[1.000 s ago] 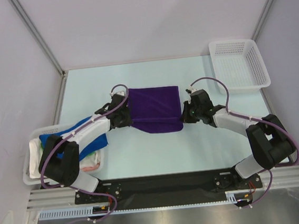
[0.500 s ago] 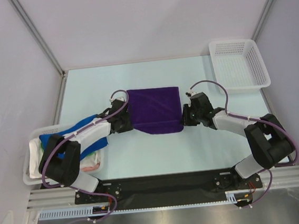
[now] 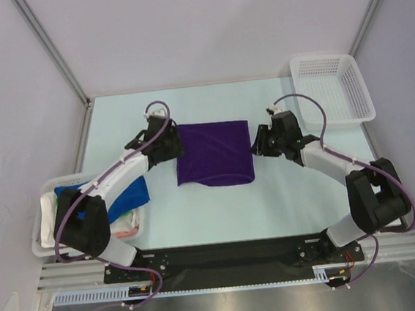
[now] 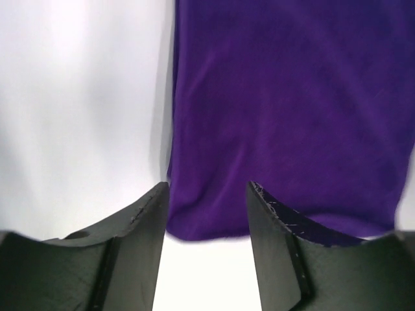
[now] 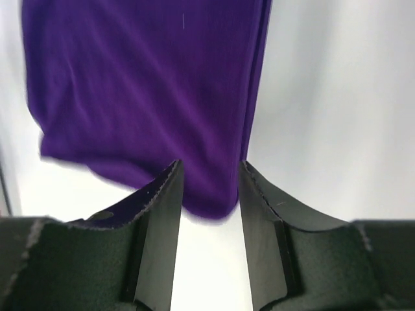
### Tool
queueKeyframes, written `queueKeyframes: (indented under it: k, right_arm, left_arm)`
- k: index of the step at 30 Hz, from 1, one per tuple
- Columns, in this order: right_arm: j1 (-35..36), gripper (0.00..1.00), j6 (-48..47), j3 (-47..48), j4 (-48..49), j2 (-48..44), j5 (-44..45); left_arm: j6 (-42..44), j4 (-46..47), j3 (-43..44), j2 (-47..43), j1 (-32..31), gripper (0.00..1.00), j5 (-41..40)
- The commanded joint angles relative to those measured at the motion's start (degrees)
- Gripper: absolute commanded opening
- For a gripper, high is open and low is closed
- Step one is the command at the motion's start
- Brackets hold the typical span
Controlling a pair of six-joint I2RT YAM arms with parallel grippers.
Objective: Fold and stack the towels
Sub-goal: Fold the towel
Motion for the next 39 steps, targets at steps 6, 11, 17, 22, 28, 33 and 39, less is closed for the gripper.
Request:
queueKeyframes:
  k: [6,11,17,22,28,33,39]
  right_arm:
    - [-5.0,0.44,-1.1,19.5,2.5,18.4,1.4]
    - [-7.4,0.43,-1.0,33.1,2.5,30.9,-1.6]
    - [-8.5,0.43,-1.4,41.9,1.0,40.1,-2.5]
    - [-8.9,0.43,-0.2,46.2,0.8,43.0,-3.5]
    - [-8.6,0.43,0.0,46.1,0.9,42.9,-3.0]
    - [-8.4,0.43,-0.1,47.2,0.3,44.1,-3.4]
    - [-8.2,0.42,-0.3,46.4,0.8,43.6,-3.5]
  left_arm:
    - [4.2,1.2,17.3,11.0,6.5,0.59,1.7]
    - [7.8,3.5,25.2,21.7,9.1,0.59,5.2]
    - [10.7,3.1,34.7,31.9,10.2,0.59,7.6]
    - [9.7,5.6,35.0,34.4,11.5,0.59,9.5]
    - [9.6,5.8,35.0,35.9,11.8,0.5,11.3]
    - [8.8,5.0,35.0,36.3,11.9,0.41,12.2]
    - [8.3,5.2,30.9,33.5,11.9,0.41,12.3]
